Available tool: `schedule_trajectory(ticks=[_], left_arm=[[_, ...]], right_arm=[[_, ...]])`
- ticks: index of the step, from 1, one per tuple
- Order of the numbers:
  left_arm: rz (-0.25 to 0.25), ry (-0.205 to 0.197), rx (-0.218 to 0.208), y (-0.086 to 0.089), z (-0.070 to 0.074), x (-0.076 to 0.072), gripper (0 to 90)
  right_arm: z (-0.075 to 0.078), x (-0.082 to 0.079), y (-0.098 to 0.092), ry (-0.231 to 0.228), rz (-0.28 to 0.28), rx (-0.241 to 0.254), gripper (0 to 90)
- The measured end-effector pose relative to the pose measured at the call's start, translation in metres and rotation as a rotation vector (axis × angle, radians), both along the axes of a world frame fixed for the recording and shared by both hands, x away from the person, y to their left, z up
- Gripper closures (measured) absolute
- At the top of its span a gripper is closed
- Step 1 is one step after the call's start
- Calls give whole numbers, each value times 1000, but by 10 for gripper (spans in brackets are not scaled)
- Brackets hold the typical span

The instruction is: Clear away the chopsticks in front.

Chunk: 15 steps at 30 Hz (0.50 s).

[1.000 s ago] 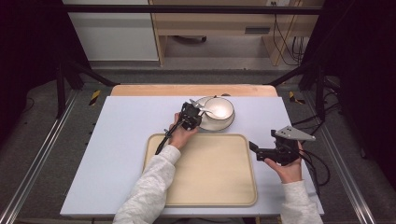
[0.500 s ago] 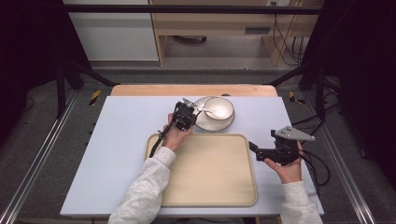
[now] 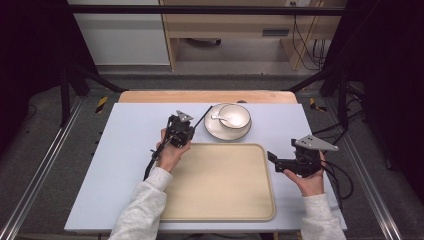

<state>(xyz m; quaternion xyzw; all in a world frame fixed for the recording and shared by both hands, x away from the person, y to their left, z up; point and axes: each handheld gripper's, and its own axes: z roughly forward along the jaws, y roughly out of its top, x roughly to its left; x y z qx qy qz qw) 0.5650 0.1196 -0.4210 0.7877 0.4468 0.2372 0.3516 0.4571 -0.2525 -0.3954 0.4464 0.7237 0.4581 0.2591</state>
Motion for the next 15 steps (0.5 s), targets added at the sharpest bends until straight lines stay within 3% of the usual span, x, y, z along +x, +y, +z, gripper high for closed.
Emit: schedule_trajectory(ticks=[6, 11, 15], left_arm=[[37, -52, 7, 9, 4, -32, 858], [77, -73, -33, 17, 7, -58, 858], [98, -84, -35, 21, 3, -78, 858]], right_arm=[[0, 0, 0, -1, -2, 3, 35], [0, -1, 0, -1, -1, 5, 35], [1, -1, 0, -3, 0, 7, 34]])
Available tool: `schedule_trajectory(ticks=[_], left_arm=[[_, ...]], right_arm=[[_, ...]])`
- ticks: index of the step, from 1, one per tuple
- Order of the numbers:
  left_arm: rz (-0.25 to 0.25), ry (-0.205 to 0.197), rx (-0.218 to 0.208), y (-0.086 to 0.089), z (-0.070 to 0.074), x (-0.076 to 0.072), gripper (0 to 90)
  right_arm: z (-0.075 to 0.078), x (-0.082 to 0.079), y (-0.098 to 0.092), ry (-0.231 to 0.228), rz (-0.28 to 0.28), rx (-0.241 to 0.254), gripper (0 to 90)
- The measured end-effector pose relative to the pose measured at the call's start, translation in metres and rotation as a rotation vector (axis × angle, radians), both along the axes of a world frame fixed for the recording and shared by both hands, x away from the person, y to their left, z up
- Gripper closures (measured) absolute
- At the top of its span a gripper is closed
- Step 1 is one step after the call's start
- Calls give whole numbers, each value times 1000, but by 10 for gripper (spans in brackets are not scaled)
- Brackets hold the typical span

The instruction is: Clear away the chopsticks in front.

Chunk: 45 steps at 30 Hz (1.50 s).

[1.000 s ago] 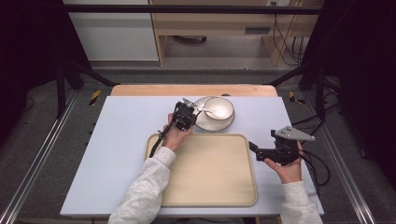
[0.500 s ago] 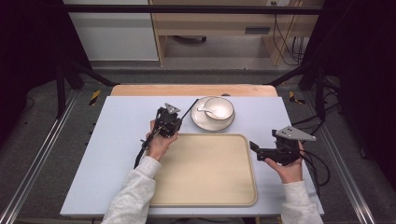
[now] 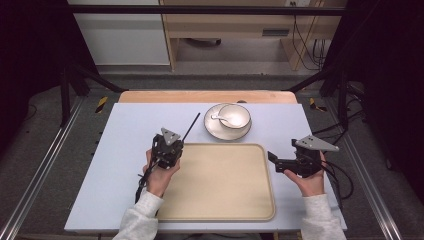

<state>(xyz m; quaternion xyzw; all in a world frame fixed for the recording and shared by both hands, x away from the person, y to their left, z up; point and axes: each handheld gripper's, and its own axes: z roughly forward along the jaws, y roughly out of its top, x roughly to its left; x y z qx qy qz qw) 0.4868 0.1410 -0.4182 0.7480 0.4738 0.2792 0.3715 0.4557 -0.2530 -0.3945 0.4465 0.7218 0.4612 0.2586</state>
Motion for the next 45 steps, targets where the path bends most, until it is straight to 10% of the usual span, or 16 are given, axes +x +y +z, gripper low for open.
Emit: schedule_trajectory(ticks=[25, 45], left_arm=[[141, 22, -119, 15, -45, -91, 858], [177, 80, -82, 12, -64, -95, 857]], right_arm=[[-2, 0, 3, 5, 6, 0, 35], [-6, 2, 8, 20, 12, -14, 35]])
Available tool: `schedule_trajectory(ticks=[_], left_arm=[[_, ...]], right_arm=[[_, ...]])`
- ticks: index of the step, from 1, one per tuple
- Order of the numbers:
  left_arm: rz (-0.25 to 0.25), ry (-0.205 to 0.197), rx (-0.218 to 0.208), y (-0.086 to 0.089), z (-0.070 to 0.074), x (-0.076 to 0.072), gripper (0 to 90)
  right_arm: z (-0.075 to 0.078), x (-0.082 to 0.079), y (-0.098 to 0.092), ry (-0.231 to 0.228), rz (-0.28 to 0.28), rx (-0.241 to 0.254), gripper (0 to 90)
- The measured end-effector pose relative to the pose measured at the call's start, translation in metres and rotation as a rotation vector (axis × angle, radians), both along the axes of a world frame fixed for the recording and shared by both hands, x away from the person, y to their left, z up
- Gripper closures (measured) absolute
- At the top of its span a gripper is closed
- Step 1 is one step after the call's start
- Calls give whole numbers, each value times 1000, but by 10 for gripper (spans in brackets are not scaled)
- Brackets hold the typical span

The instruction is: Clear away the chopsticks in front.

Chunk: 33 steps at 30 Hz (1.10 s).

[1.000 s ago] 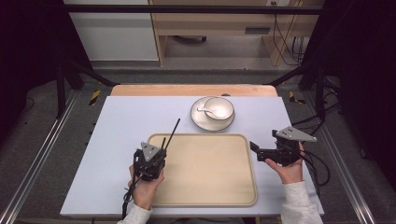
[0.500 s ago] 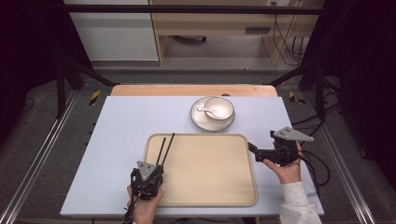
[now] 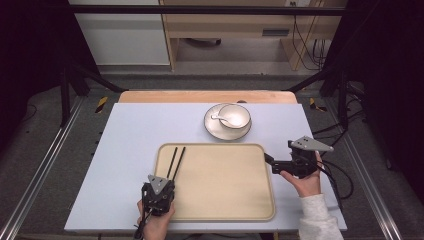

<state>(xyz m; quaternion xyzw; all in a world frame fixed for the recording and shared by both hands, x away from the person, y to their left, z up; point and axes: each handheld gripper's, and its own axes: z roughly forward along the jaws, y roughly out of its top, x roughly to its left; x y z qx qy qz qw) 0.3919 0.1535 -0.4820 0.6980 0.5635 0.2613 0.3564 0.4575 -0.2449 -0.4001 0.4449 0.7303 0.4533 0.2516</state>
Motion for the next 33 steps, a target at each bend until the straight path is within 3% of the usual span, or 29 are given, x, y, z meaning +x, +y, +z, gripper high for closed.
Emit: schedule_trajectory(ticks=[3, 6, 11, 19, 27, 31, 33], left_arm=[[-6, 26, 25, -2, -1, 1, 855], [-5, 25, 35, -3, 0, 2, 853], [-41, 40, 17, -3, 2, 3, 798], [-103, -40, -22, 0, 29, 11, 711], [-225, -121, -40, 6, 67, 30, 566], [-279, -128, -80, 14, 82, 40, 478], [-294, -124, -63, 21, 87, 46, 444]], right_arm=[[0, 0, 0, 0, 0, 1, 35], [0, 0, 1, 1, -1, 2, 35], [-1, 0, 1, 4, 1, -3, 34], [1, -2, -1, -2, -6, 3, 31], [2, -3, -2, -7, -12, 3, 25], [3, -4, -4, -13, -14, 9, 25], [4, -4, -4, -15, -16, 12, 25]])
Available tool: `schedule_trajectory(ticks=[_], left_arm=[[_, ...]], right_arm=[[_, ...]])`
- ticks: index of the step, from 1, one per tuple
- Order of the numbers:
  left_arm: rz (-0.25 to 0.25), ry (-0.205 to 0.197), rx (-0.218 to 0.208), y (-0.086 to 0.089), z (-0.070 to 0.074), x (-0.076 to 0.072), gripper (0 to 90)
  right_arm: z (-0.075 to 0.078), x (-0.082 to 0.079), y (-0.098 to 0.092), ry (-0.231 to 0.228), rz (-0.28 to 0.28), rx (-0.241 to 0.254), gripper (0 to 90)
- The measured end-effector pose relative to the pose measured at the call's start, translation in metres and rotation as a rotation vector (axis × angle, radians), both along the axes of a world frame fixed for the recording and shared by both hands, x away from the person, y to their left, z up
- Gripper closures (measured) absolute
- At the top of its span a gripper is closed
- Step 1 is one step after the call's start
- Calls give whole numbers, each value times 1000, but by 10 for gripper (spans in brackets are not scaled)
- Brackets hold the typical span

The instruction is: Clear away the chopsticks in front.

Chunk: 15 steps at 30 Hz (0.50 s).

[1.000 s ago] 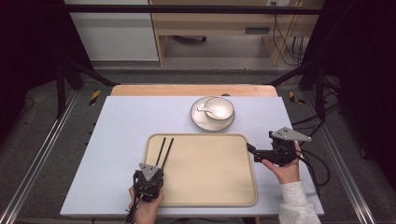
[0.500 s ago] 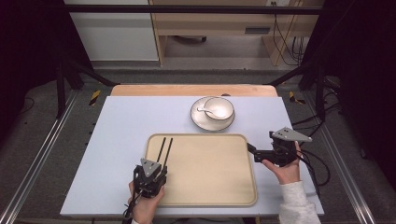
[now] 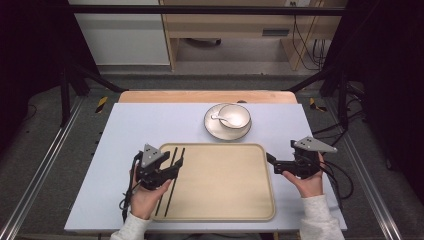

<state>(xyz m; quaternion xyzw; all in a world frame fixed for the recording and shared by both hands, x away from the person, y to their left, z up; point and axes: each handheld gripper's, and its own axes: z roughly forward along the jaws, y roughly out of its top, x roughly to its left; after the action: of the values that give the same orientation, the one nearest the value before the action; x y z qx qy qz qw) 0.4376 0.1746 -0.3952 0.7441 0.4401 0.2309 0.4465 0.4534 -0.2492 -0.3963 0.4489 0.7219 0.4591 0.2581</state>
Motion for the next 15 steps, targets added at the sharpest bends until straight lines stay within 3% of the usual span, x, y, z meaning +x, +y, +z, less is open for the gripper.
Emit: schedule_trajectory(ticks=[3, 6, 11, 15], left_arm=[[-6, -14, 29, 14, 5, 5, 367], [19, -42, 45, 31, 4, 4, 297], [49, -17, 7, 57, -7, 4, 208], [62, -31, -14, 69, -13, 4, 156]], right_arm=[[0, 0, -1, 0, 0, -2, 25], [0, 0, -2, 0, -7, -4, 24], [1, -1, -5, -2, -20, -11, 23], [1, -2, -7, -3, -25, -17, 23]])
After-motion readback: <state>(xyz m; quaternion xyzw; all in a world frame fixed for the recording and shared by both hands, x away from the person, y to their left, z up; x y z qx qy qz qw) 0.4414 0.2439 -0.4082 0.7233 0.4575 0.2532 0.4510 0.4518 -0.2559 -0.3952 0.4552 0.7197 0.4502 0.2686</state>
